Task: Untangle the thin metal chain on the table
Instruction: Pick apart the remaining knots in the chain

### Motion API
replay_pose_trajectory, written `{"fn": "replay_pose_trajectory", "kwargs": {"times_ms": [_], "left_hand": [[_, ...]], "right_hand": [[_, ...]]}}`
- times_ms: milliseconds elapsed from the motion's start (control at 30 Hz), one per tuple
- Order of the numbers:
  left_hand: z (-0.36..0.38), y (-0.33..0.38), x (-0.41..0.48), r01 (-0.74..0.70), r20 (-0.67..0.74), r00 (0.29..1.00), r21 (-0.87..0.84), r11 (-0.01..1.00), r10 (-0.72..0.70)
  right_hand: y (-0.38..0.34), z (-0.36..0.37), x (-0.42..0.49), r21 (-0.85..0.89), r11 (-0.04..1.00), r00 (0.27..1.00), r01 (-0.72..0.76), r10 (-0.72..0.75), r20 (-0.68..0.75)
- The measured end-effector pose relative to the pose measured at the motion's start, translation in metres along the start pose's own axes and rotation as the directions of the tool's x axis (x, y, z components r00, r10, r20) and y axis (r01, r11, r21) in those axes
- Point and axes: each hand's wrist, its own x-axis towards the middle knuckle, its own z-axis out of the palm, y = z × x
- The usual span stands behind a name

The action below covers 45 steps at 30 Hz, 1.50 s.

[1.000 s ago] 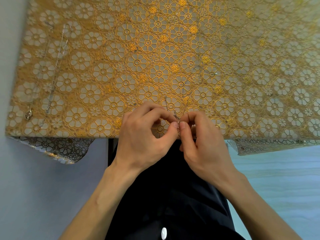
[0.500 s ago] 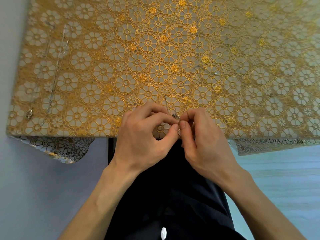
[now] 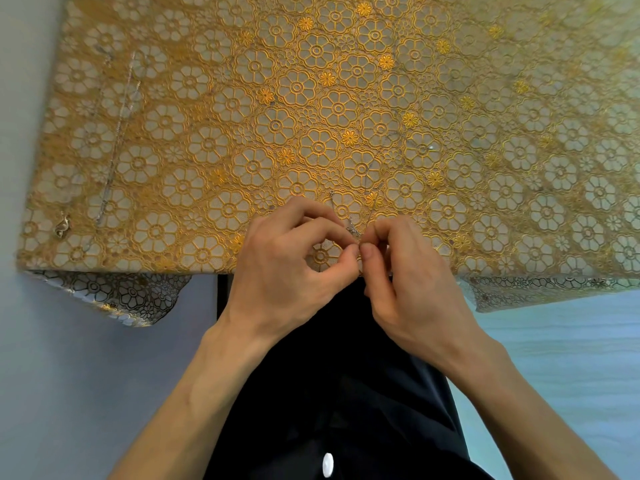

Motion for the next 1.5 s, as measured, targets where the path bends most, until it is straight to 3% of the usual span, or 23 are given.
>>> {"fn": "replay_pose_trajectory", "kwargs": {"times_ms": [100,200,267,367,433,567,700,833,1000,1500], "left_hand": [[0.001,0.002,-0.001,-0.092,-0.05,0.994,0.122,0.988,0.099],[0.004,0.003,-0.004,-0.143,-0.117,0.977,0.271,0.952,0.18],[0.006,0.004,-0.004,-0.09,-0.138,0.984,0.186,0.978,0.117],[0.005,0.001,-0.002,0.063,-0.062,0.996,-0.057,0.996,-0.067],[0.003,0.0,-0.001,0.097,-0.013,0.995,-0.049,0.994,-0.098],[-0.002,-0.002,-0.002,0.077,-0.004,0.997,-0.049,0.996,-0.078],[-0.005,-0.002,0.003,-0.038,0.006,0.999,0.017,0.999,0.038],[-0.007,-0.005,0.006,-0.126,0.057,0.991,0.09,0.988,0.121],[-0.009,-0.005,0.007,-0.134,0.081,0.989,0.076,0.988,0.128],[-0.008,-0.004,0.009,-0.149,0.132,0.983,0.183,0.972,0.126]], "right_hand": [[-0.002,0.002,0.0,0.005,0.999,0.999,-0.049,0.049,0.002],[-0.004,0.001,0.002,0.227,0.956,0.982,-0.188,0.177,0.069],[-0.006,0.0,0.004,0.368,0.885,0.959,-0.284,0.256,0.125],[-0.01,-0.002,0.004,0.409,0.87,0.961,-0.277,0.255,0.108],[-0.009,-0.003,0.002,0.413,0.871,0.963,-0.267,0.251,0.094],[-0.002,-0.003,0.001,0.308,0.931,0.98,-0.197,0.188,0.058],[0.002,-0.001,0.002,0.126,0.991,0.999,-0.052,0.052,0.003],[0.002,-0.003,0.001,0.002,1.0,1.0,-0.005,0.005,-0.005],[-0.002,-0.007,0.001,-0.134,0.99,0.999,0.054,-0.053,0.012],[0.0,-0.005,0.0,-0.088,0.996,0.998,0.009,-0.004,0.055]]}}
